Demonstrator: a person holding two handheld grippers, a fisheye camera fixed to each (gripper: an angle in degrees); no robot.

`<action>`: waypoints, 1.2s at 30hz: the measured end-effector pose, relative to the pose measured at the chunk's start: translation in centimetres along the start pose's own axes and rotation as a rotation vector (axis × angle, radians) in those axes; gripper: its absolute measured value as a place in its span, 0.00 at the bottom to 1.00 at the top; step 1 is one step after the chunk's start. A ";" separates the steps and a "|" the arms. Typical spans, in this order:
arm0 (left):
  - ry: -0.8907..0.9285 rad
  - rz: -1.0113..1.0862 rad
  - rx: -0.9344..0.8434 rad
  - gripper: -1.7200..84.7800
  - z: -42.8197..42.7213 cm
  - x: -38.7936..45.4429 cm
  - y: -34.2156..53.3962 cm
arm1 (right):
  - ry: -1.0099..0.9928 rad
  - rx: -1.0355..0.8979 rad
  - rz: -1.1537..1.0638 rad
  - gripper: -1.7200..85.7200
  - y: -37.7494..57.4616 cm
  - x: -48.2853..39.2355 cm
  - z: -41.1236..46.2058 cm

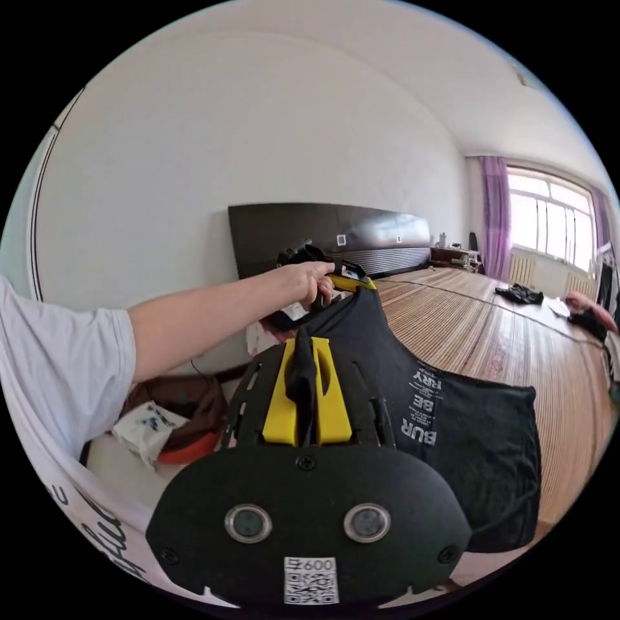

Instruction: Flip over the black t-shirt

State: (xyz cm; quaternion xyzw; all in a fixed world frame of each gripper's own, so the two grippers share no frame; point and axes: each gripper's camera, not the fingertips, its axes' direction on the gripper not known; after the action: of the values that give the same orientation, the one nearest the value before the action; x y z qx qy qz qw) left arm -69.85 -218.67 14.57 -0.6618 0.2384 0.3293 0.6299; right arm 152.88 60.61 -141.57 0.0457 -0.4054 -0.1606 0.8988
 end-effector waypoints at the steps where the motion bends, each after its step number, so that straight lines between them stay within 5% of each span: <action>1: -0.018 0.010 0.003 0.04 0.9 1.8 0.1 | 0.003 0.043 0.046 0.01 -0.4 1.3 -1.7; 10: -0.029 0.105 -0.097 0.04 15.5 12.5 1.1 | 0.125 0.210 0.364 0.02 0.3 13.5 -13.0; 20: -0.063 0.069 -0.235 0.04 34.1 15.3 3.7 | 0.178 0.248 0.703 0.01 4.2 27.3 -21.2; 36: -0.175 0.078 -0.358 0.04 48.0 16.2 5.6 | 0.242 0.217 0.893 0.01 3.9 34.7 -25.0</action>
State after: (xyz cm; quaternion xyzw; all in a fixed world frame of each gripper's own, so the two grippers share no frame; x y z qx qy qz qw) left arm -69.55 -169.99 -0.65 -0.7224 0.1455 0.4469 0.5071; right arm 193.95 51.81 -132.60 -0.0213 -0.2923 0.2913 0.9106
